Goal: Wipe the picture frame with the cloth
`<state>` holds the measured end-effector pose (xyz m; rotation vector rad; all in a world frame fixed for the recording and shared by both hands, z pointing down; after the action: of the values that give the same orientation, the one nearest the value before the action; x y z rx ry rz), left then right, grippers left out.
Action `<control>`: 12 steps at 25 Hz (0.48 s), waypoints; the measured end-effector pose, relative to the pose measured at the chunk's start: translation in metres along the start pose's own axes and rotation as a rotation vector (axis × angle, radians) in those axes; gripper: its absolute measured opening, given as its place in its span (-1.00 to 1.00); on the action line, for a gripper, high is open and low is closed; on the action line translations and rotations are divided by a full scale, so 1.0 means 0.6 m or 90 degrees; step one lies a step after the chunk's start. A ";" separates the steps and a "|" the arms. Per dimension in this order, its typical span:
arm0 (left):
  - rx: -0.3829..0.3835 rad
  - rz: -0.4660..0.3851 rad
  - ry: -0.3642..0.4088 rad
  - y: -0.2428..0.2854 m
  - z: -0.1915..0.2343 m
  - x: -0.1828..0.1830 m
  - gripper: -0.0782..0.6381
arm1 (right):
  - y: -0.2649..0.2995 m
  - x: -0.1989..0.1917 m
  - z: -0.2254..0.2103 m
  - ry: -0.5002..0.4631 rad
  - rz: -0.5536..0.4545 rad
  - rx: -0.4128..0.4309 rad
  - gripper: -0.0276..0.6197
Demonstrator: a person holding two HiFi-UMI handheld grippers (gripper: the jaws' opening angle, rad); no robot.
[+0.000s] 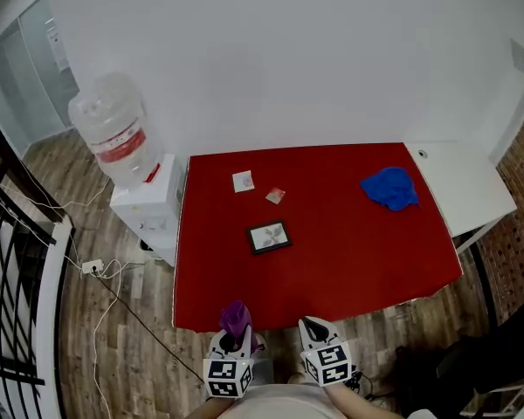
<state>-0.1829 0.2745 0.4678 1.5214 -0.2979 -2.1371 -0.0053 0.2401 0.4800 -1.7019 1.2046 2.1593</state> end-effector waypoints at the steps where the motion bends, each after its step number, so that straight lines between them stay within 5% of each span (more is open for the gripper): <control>1: -0.005 -0.001 0.004 0.016 0.011 0.017 -0.61 | 0.019 0.015 -0.005 -0.002 -0.003 -0.004 -0.91; 12: -0.029 0.015 0.018 0.120 0.078 0.118 -0.61 | 0.139 0.110 -0.045 0.002 -0.013 -0.017 -0.91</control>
<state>-0.2250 0.1723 0.4586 1.5149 -0.2540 -2.0883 -0.0541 0.1430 0.4630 -1.7217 1.1584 2.1708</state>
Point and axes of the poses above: the fingertips, and each gripper's own axes: y forward along the fingers, z to its left, x out of its top, the point moved 4 cm from there along -y, backward along the fingers, and after that the axes turned 12 degrees about -y, right-handed, at the moved point
